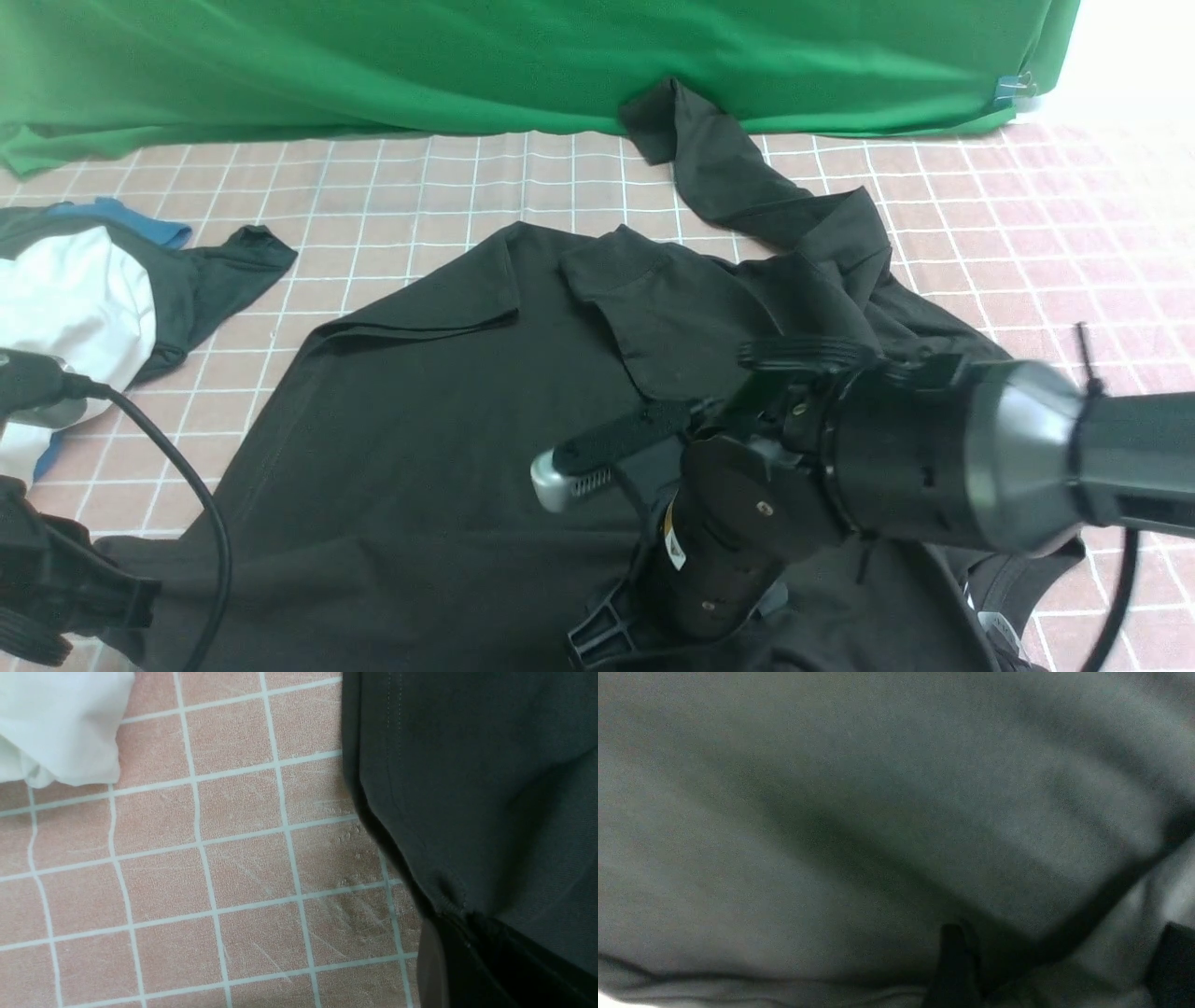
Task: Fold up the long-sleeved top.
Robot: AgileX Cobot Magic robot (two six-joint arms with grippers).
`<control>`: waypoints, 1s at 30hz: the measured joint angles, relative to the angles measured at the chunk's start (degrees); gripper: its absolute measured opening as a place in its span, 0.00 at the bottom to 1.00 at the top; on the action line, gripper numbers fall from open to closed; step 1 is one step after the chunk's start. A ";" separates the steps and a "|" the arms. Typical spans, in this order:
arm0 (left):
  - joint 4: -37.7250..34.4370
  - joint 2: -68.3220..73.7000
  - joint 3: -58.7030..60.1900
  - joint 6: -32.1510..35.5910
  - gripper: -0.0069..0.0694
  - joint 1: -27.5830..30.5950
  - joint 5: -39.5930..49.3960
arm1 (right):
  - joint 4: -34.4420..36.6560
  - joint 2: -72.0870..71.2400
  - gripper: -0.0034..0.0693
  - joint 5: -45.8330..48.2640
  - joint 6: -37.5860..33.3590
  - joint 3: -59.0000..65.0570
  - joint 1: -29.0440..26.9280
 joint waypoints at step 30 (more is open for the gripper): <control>-1.04 0.00 0.00 0.60 0.14 0.00 3.03 | 1.45 -9.44 0.12 19.72 -4.13 0.05 18.22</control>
